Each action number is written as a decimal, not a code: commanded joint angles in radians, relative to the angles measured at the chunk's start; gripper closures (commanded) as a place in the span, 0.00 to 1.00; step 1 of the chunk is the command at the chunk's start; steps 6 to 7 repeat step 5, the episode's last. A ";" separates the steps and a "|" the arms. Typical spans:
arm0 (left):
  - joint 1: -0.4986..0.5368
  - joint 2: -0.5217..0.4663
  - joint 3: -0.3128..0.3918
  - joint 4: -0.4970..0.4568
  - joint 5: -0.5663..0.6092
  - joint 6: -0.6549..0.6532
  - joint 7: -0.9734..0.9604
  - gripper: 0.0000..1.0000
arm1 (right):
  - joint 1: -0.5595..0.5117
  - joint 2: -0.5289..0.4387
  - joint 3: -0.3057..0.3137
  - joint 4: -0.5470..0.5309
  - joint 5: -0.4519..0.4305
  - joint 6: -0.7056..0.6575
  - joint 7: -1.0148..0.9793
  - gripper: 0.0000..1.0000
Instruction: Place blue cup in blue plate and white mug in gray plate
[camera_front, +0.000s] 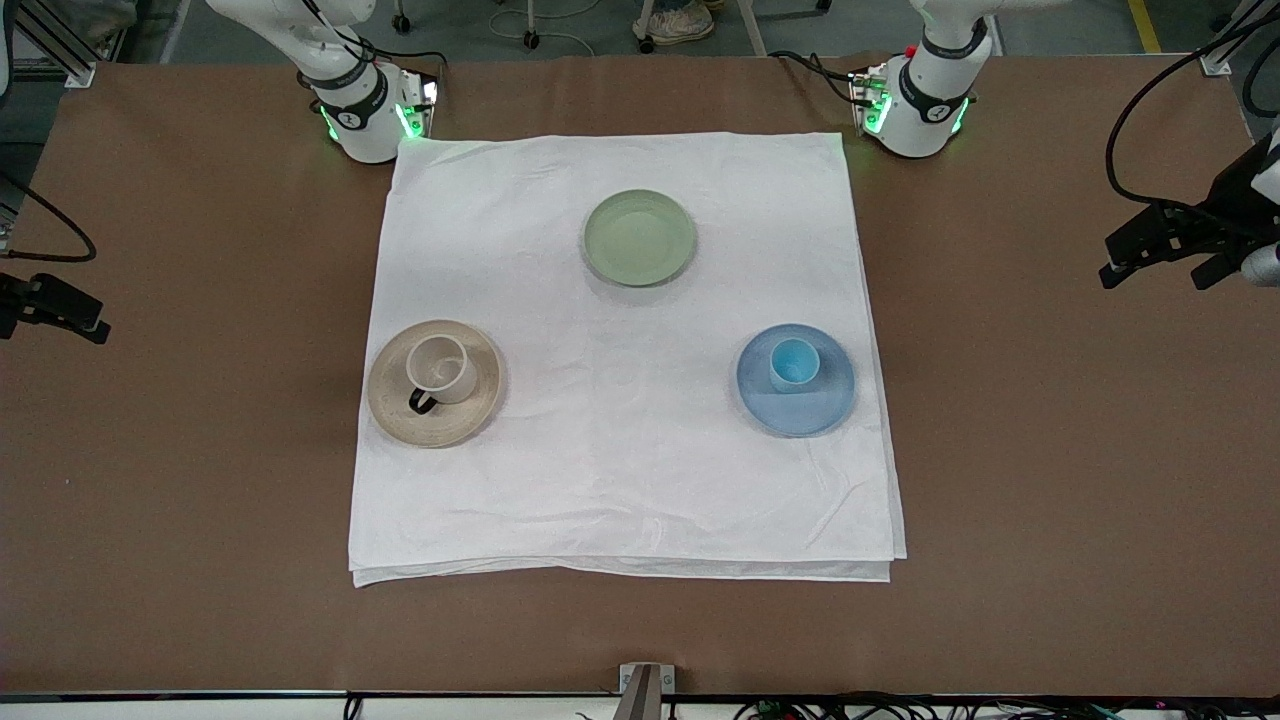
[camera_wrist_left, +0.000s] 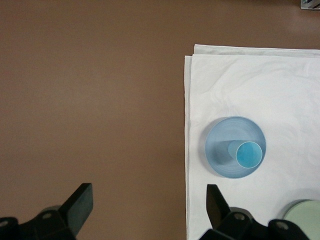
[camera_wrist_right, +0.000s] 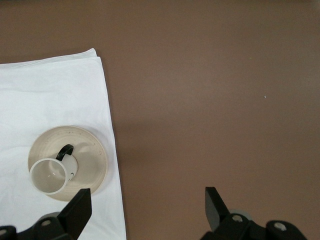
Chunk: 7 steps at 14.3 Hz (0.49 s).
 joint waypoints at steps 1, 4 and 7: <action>-0.003 0.008 0.004 0.024 -0.011 -0.016 -0.004 0.00 | -0.024 -0.043 0.022 -0.068 -0.016 0.017 -0.002 0.00; -0.003 0.008 0.004 0.024 -0.011 -0.016 -0.004 0.00 | -0.024 -0.054 0.022 -0.089 -0.015 0.019 0.000 0.00; -0.003 0.008 0.004 0.024 -0.011 -0.016 -0.004 0.00 | -0.024 -0.057 0.022 -0.092 -0.015 0.019 0.000 0.00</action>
